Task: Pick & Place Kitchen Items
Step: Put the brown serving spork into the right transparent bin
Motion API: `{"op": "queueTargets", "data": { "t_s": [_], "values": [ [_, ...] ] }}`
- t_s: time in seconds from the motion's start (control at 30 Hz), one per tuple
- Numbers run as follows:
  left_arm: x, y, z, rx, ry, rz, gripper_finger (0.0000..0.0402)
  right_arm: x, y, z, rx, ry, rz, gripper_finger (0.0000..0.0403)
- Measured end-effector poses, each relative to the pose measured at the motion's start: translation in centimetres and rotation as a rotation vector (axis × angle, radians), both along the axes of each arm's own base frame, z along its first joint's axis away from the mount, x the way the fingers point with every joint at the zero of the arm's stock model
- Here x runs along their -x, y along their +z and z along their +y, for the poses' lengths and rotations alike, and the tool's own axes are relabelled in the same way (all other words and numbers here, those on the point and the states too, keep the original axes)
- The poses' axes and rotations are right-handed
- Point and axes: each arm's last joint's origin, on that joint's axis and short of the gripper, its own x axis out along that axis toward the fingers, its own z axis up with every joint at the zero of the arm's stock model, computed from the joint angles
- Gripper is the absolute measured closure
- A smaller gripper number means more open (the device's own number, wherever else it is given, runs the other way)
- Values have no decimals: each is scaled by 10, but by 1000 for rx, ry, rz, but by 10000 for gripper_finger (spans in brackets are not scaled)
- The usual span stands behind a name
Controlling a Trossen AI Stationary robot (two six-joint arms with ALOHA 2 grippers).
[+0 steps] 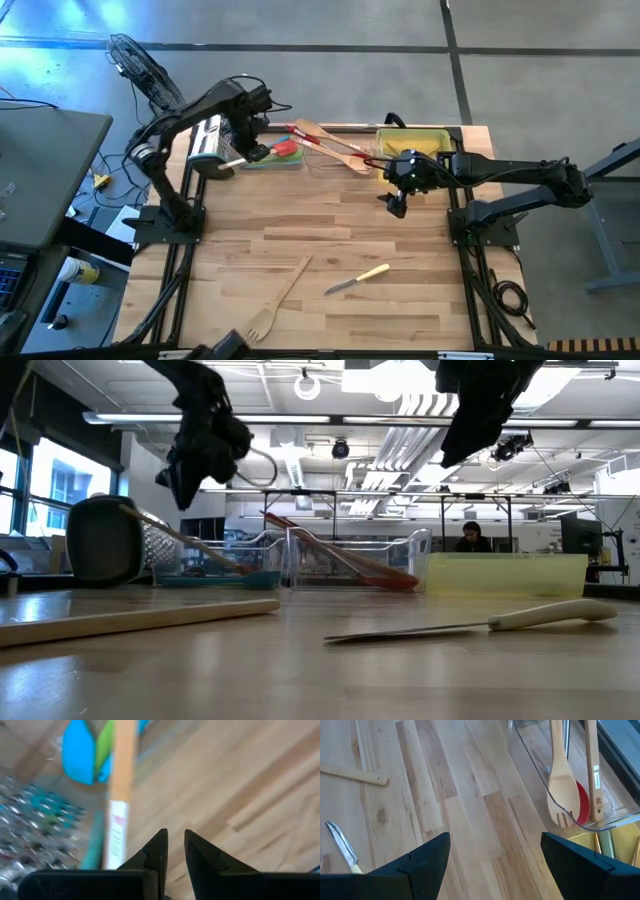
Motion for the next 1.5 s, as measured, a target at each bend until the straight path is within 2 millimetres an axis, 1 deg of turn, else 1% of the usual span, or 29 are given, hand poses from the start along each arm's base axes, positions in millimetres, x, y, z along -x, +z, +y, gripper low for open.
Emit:
{"op": "queueTargets", "data": {
  "t_s": [0.13,0.27,0.37,0.47,0.53,0.6,0.73,0.83,0.9,0.97,1.03,1.13,1.3,1.37,1.43,1.5],
  "values": [
    [1,31,-31,-38,5,-105,340,0,0,0,-1,0,1,98],
    [1,55,-65,-8,-15,-223,340,0,0,1,-14,11,0,98],
    [0,66,-85,-10,-39,-263,341,0,0,1,-16,15,-1,98],
    [-2,68,-98,-65,-24,-212,341,0,0,1,-9,22,-5,98],
    [-2,65,-104,-85,-11,-152,341,-1,1,1,-8,22,-10,98],
    [-4,57,-111,-55,-29,-117,341,-1,1,1,-8,22,-10,98],
    [-7,28,-128,-1,-50,-14,341,-1,1,4,-5,36,-10,98],
    [-8,3,-144,-36,-23,100,341,-2,1,9,-6,58,-10,98],
    [-9,-9,-156,-64,10,149,341,-2,1,12,-7,73,-10,98],
    [-10,-21,-168,-55,-11,176,341,-3,1,16,-7,88,-10,98],
    [-13,-29,-181,-41,-27,163,338,-3,1,19,-4,99,-10,98],
    [-18,-34,-197,-53,-59,125,323,-4,1,22,9,105,-16,98],
    [-37,-34,-229,-137,-174,-71,282,-5,2,24,18,110,-34,98],
    [-44,-32,-244,-138,-204,-159,262,-5,2,24,15,111,-35,98],
    [-49,-30,-258,-134,-211,-240,242,-5,2,24,9,104,-37,98],
    [-51,-29,-269,-139,-186,-284,224,-5,2,24,4,98,-38,98]
  ]
}}
